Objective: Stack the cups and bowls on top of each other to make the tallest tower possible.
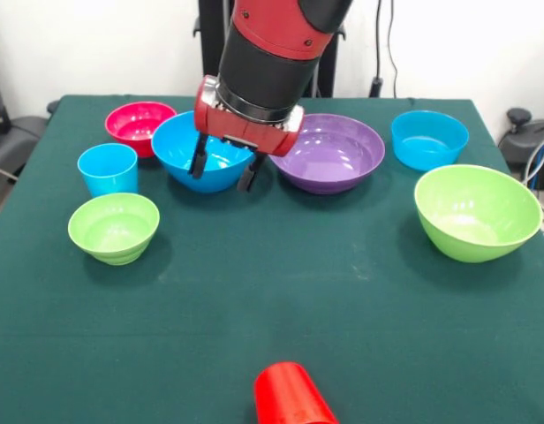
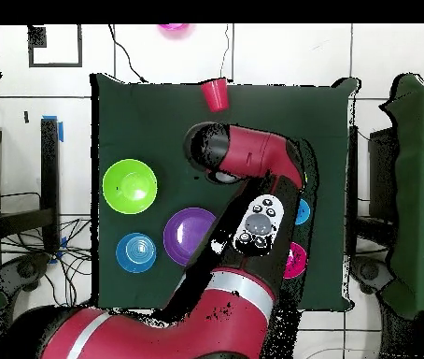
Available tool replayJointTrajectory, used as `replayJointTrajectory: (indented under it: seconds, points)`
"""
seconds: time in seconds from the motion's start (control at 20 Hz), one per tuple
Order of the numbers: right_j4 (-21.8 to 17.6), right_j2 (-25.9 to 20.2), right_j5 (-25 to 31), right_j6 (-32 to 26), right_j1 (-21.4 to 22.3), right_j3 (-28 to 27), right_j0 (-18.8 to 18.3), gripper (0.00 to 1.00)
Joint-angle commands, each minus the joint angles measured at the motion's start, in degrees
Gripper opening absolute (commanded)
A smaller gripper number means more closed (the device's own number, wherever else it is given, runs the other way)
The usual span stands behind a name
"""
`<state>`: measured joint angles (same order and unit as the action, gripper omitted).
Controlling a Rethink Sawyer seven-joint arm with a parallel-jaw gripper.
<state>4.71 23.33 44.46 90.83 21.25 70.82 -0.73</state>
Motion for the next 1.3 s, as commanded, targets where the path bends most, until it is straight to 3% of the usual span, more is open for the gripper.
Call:
replayJointTrajectory:
  seconds: [0.05,0.4,0.95,1.3]
  points:
    - [-8.47,-11.31,-6.46,-9.46,1.44,6.44,-1.72,1.0]
    - [-13.19,-13.0,-11.71,-5.94,0.25,6.99,-3.93,1.0]
    - [-19.86,-17.35,-13.95,-8.34,0.51,7.13,-9.47,1.0]
    - [-22.6,-18.83,-15.08,-5.51,0.5,7.5,-10.31,1.0]
